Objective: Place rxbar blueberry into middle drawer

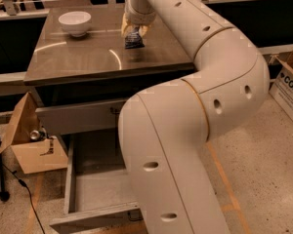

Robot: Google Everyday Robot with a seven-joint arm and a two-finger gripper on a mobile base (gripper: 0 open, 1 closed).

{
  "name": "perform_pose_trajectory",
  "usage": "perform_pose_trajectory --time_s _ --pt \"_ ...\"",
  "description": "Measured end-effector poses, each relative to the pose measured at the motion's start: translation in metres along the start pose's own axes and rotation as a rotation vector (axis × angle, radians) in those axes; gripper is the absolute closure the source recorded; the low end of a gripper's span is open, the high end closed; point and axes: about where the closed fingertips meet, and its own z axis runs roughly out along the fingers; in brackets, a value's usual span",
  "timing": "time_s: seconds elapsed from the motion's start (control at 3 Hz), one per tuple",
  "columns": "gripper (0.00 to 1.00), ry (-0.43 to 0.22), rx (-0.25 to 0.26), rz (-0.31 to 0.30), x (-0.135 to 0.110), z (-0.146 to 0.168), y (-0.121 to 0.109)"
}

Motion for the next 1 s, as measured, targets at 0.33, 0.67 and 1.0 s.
perform_pose_trajectory --time_s 0.33,0.67,1.0 --pt "1.0 -0.073 0.016 -0.07 -0.008 -0.038 0.019" --pt "1.0 -0.169 -0.037 -0.123 -0.004 -0.091 0.04" --pt "1.0 -0.173 -0.137 -0.186 0.039 -0.11 0.054"
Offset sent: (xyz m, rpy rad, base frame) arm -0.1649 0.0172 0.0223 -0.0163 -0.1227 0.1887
